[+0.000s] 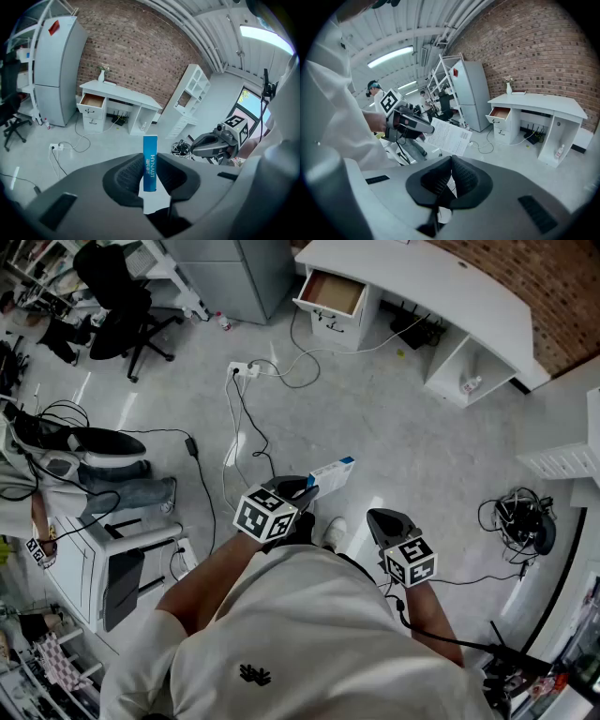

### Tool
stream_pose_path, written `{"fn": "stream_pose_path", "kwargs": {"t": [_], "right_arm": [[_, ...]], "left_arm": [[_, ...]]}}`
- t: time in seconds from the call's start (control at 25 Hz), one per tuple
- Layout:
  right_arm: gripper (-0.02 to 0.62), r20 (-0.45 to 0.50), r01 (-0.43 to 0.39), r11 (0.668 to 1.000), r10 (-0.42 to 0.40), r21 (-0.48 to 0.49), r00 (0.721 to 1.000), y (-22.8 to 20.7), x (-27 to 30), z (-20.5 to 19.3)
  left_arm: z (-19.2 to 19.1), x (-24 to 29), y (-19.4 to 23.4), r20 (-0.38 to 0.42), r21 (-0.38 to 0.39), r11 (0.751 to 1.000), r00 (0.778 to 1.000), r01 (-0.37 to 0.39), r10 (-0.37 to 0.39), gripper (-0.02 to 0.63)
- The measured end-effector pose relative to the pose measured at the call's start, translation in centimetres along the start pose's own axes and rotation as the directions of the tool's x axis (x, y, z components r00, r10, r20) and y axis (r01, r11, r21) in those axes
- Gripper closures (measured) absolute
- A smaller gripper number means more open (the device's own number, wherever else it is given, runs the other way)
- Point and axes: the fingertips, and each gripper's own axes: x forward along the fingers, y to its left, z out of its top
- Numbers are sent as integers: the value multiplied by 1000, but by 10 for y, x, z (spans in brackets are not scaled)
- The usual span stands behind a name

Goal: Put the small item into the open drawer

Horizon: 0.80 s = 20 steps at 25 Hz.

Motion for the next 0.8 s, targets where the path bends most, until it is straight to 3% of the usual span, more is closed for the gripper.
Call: {"fn": "stream_pose_path", "kwargs": {"t": [0.2, 0.36, 0.52, 0.72, 0.8], "right_arm": [[566, -12, -17, 999, 17, -35, 1000, -15, 12, 8], [566, -11, 17, 999, -18, -48, 1000, -26, 35, 28], [565, 13, 48, 999, -47, -27, 999, -28, 68, 72], [561, 19, 52, 997, -51, -61, 999, -24, 138, 140], [532, 21, 61, 997, -60, -56, 998, -29, 164, 161]], "left_arm": [[2, 0, 19, 29, -56, 998, 999, -35, 37, 515], [13, 5, 52, 40, -67, 998, 999, -21, 24, 515], [54, -1, 95, 78, -39, 999, 997, -9, 12, 515], [91, -18, 177, 87, -41, 999, 996, -11, 15, 515], [99, -21, 208, 81, -44, 999, 997, -16, 20, 515]]}}
